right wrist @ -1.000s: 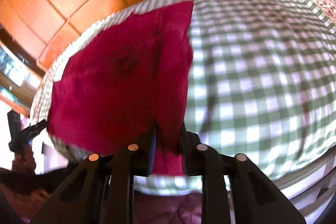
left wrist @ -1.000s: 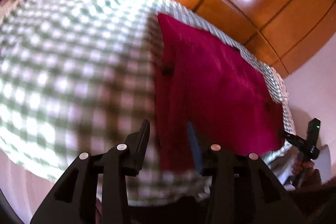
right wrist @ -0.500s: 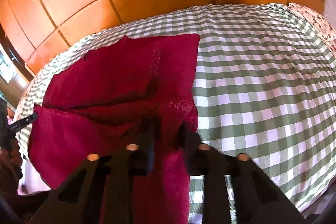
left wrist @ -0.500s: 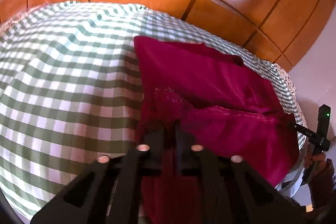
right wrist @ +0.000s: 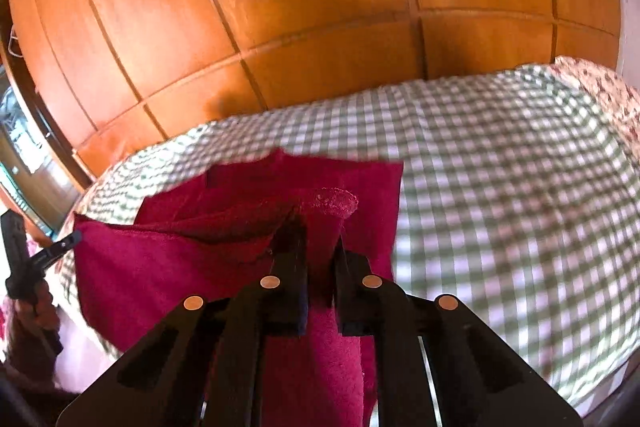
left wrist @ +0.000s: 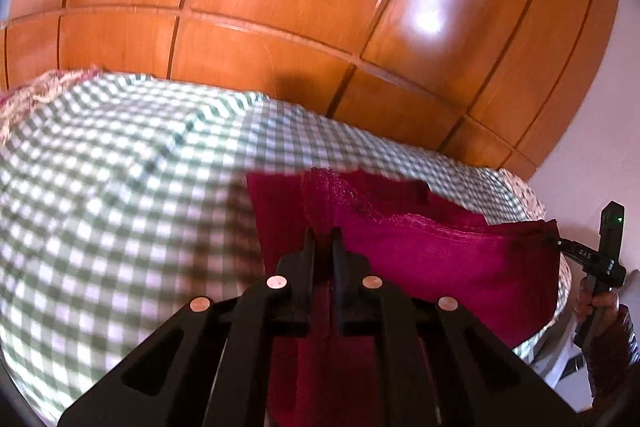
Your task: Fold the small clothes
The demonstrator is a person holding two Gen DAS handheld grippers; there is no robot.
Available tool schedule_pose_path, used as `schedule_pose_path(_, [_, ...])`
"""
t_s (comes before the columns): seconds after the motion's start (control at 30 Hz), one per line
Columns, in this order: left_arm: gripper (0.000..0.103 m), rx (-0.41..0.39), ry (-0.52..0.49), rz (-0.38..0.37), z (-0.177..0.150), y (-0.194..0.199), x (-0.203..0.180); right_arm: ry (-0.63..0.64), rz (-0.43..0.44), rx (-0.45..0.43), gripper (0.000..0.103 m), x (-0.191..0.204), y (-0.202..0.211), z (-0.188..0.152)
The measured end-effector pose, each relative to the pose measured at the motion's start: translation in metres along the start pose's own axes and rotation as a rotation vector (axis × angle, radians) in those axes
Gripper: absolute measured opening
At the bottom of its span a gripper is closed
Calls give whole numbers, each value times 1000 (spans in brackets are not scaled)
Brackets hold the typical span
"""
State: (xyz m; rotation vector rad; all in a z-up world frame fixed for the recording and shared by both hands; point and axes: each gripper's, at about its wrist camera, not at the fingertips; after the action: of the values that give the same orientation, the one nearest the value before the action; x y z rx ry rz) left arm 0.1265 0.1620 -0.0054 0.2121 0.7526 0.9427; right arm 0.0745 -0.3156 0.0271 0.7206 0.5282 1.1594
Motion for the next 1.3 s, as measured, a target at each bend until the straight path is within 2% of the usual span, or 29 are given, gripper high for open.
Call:
schedule_pose_path(0.13, [6,-13,10,51,33,-32,15,-24,-21,1,8,3,-40,38])
schedule_pose_path(0.27, [6,22,47,113,56,-78,35,-50,-66,33,8,7,-93,62])
schedule_pose_path(0.5, [6,129,103,251,52,-153,71,-50,-182,165,8,11,-179,52])
schedule_pose_path(0.63, [6,176,79,314,44,-173,76,-33,-207,176,8,12,-193,42])
schedule_pose_path(0.67, [9,182,70,335,45,-175,74,-13,-221,176,8,15,-193,43])
schedule_pose_path(0.7, [10,187,67,344,48,-175,73,3,-228,177,8,18,-192,44])
schedule_pose_path(0.73, [13,186,61,348,49,-171,70,20,-231,174,15,21,-188,45])
schedule_pose_path(0.77, [20,172,47,361,51,-164,64,30,-236,165,20,22,-185,46])
schedule_pose_path(0.83, [27,137,38,376,53,-148,57,44,-242,123,45,25,-169,47])
schedule_pose_path(0.9, [26,109,43,348,51,-129,53,49,-232,69,53,30,-148,46])
schedule_pose_path(1.03, [26,72,28,304,31,-90,39,80,-133,40,53,51,-112,27])
schedule_pose_path(1.13, [27,89,21,286,8,-70,31,121,-65,46,53,75,-96,8])
schedule_pose_path(1.23, [31,123,37,287,-22,-54,30,157,-10,54,53,102,-87,-15])
schedule_pose_path(1.3, [37,129,77,254,-38,-40,34,184,1,70,53,116,-92,-31])
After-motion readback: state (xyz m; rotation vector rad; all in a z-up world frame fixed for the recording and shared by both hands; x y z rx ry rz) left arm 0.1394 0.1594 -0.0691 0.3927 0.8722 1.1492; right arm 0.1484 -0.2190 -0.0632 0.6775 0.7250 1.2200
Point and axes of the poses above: each gripper's, at about its wrist camera, not at the fingertips, and y roughly against the way its jaws point, x to its left, z to its top, and after that the axes turned 13 degrees about -z, right-handed
